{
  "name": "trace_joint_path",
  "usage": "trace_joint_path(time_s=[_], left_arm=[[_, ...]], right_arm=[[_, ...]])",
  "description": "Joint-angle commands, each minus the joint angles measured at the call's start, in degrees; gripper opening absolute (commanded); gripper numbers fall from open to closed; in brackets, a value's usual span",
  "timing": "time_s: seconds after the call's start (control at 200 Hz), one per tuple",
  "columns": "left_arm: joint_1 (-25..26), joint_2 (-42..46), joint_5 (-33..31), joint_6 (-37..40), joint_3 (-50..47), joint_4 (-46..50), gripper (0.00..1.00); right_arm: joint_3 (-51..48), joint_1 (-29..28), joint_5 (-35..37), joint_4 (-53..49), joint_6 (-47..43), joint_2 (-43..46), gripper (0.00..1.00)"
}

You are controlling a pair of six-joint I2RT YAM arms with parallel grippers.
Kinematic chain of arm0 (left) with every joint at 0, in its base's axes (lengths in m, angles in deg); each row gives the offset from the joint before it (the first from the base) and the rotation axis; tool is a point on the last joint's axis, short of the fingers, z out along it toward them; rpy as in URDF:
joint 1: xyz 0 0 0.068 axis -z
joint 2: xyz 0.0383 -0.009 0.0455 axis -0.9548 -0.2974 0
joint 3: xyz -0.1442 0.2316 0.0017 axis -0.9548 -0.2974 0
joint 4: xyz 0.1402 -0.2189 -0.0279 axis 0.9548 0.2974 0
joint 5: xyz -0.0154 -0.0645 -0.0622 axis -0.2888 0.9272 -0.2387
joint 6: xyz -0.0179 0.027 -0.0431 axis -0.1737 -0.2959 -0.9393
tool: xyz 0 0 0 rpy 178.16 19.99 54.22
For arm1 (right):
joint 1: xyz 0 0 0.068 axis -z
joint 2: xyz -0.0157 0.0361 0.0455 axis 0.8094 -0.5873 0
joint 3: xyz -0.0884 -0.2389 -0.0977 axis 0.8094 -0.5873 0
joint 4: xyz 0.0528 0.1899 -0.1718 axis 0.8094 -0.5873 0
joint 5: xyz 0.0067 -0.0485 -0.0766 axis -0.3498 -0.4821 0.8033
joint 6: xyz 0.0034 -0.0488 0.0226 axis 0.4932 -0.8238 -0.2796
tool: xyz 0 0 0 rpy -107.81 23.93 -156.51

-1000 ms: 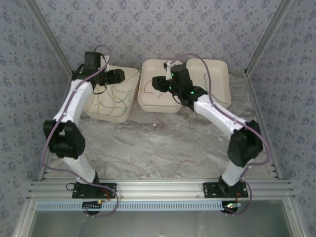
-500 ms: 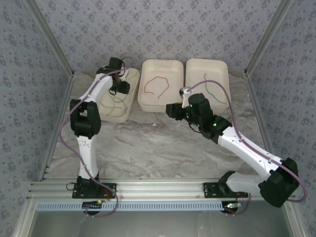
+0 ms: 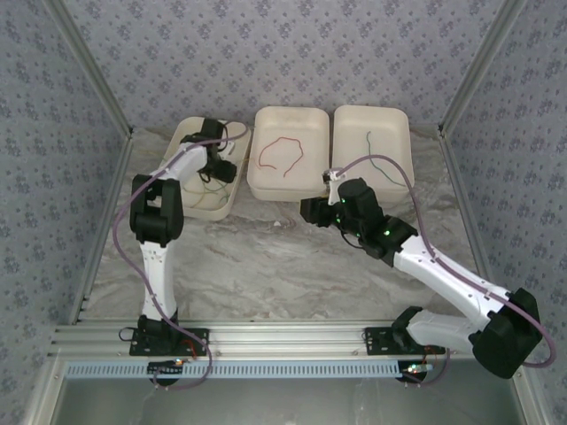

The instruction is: Untangle the cables

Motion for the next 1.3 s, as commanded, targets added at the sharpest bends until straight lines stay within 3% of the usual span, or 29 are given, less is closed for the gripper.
trace_joint_path(time_s=[0.0, 0.425, 0.585, 0.66, 0.804, 0.944, 1.164, 1.209, 1.294], left_arm=[[0.47, 0.75, 1.48, 2.38, 0.87, -3.29, 0.68], [0.99, -3.49, 1.98, 1.86, 4.50, -9.36, 0.72], [0.83, -8.72, 3.97, 1.46, 13.20, -4.62, 0.67], [0.65, -11.79, 4.82, 0.58, 18.82, -1.14, 0.59], [-1.06, -17.49, 7.79, -4.59, 30.69, 6.99, 0.24], [-3.29, -15.89, 9.56, -9.53, 30.21, 6.69, 0.00], [-6.73, -3.94, 14.84, -16.04, 17.55, -3.48, 0.00], [-6.57, -2.62, 19.06, -15.04, 17.07, -3.78, 0.11], [-5.60, -2.58, 26.25, -14.58, 19.32, -1.52, 0.44]], right_arm=[[-0.63, 0.44, 0.56, -0.80, 0.26, 1.43, 0.49], [-1.81, 0.96, -1.30, 0.14, 0.66, 0.11, 0.49], [-2.13, 1.24, -1.75, 0.13, 0.72, 0.02, 0.48], [-2.45, 1.30, -1.96, -0.18, 0.78, 0.27, 0.48], [-3.54, 1.32, -2.02, -0.05, 1.18, 0.77, 0.47], [-4.05, 1.30, -1.85, -0.18, 1.19, 0.97, 0.47], [-4.03, 1.17, -2.25, 0.84, 1.52, 0.86, 0.46], [-3.90, 1.23, -2.32, 0.69, 1.43, 0.81, 0.46], [-3.97, 1.19, -2.04, 0.08, 1.23, 0.81, 0.46]])
